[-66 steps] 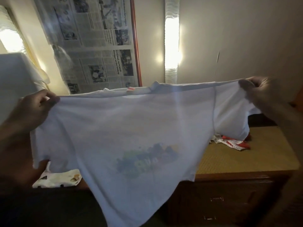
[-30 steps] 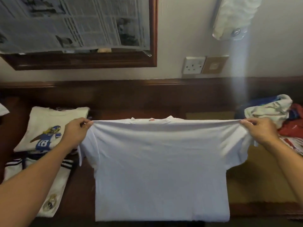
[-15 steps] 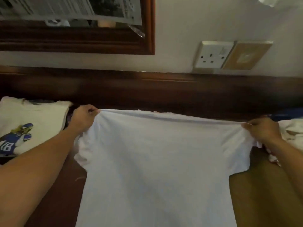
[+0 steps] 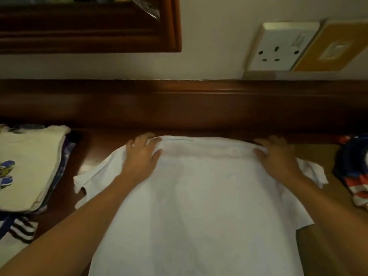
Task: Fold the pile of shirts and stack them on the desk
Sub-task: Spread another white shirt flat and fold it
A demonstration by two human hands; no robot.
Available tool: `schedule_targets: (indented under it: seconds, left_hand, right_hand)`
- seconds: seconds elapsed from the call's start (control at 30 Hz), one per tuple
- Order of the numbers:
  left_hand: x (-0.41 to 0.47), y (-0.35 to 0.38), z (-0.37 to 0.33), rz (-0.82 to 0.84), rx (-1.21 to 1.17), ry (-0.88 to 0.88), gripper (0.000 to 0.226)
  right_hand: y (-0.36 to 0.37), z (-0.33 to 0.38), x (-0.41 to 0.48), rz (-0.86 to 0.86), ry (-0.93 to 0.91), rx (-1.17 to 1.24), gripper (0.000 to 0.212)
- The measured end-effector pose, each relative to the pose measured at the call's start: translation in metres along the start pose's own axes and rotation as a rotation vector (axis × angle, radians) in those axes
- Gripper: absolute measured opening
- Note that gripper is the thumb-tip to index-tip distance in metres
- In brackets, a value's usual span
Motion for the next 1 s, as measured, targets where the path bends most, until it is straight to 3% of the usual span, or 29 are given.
schedule_targets:
  seconds: [0.1, 0.2, 0.27, 0.37, 0.5, 0.6, 0.67, 0.77, 0.83, 0.9, 1.0]
  left_hand:
    - [0.027, 0.011, -0.005, 0.12, -0.221, -0.236, 0.05]
    - [0.044, 0.013, -0.008, 0.189, -0.153, -0.325, 0.038]
    - [0.047, 0.01, -0.012, 0.101, -0.23, -0.349, 0.024]
    - [0.041, 0.006, -0.011, -0.102, -0.387, -0.4, 0.023]
    - [0.024, 0.014, -0.019, -0.145, -0.216, -0.365, 0.041]
    - [0.013, 0.033, -0.034, 0.013, -0.078, -0.195, 0.048]
    - [0.008, 0.048, -0.038, 0.129, 0.008, -0.101, 0.054]
    - [0.006, 0.057, -0.04, 0.216, 0.027, -0.122, 0.058]
    - [0.003, 0.052, -0.055, 0.157, -0.023, -0.138, 0.054]
    - [-0.005, 0.047, -0.08, 0.075, -0.073, -0.089, 0.047]
    - [-0.015, 0.059, -0.12, 0.11, -0.057, 0.061, 0.044]
  right_hand:
    - [0.016, 0.031, 0.015, 0.091, 0.056, 0.048, 0.038]
    - [0.018, 0.045, 0.023, 0.061, 0.135, 0.123, 0.021]
    - [0.015, 0.048, 0.025, 0.003, 0.148, 0.24, 0.01]
    - [0.01, 0.048, 0.025, -0.109, 0.137, 0.25, 0.011]
    - [0.016, 0.045, 0.018, -0.183, 0.092, 0.073, 0.024]
    - [0.016, 0.041, 0.003, -0.255, 0.015, 0.043, 0.02]
    - [0.022, 0.037, -0.009, -0.211, -0.061, 0.002, 0.018]
    - [0.027, 0.022, -0.031, -0.198, -0.113, 0.044, 0.024]
    - [0.02, 0.002, -0.052, -0.255, -0.034, 0.106, 0.031]
    - [0.007, -0.028, -0.076, -0.284, 0.16, 0.147, 0.031]
    - [-0.011, -0.083, -0.095, -0.196, 0.465, 0.031, 0.042]
Point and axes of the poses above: each hand's wrist, its own x-axis towards the middle knuckle, its own y-axis out of the palm, z = x × y, the point moved 5 cm from there along x, towards the middle knuckle, and after that the axes turned 9 degrees about z, right-handed, at the moved point
